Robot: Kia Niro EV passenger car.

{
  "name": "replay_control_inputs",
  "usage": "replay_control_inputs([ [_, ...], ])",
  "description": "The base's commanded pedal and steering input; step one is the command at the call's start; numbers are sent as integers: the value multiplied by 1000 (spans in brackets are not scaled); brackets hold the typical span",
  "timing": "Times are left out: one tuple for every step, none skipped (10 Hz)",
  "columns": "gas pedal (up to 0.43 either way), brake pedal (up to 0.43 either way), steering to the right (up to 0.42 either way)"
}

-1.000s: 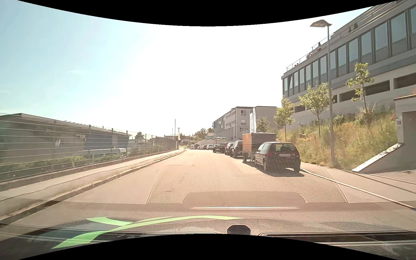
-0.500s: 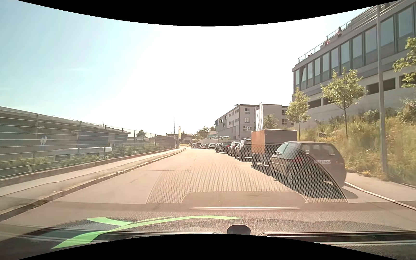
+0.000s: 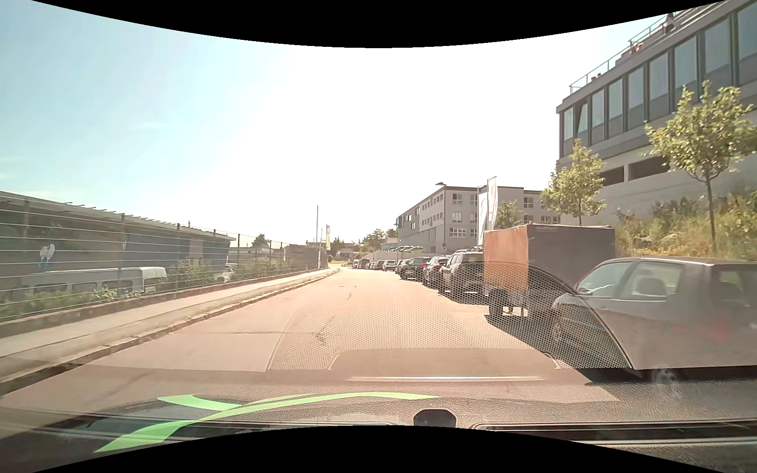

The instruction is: Follow the waypoints while adhering to traffic rules and regulations

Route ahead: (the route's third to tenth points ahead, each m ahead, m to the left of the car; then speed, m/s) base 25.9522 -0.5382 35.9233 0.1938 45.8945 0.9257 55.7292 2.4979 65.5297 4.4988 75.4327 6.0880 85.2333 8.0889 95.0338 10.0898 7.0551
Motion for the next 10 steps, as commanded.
replay_control_inputs([
  [0, 0, -20],
  [0, 0, -21],
  [0, 0, -27],
  [0, 0, -32],
  [20, 0, -35],
  [47, 0, -35],
  [98, 0, -32],
  [130, 0, -31],
  [150, 0, -29],
  [157, 0, -26],
])
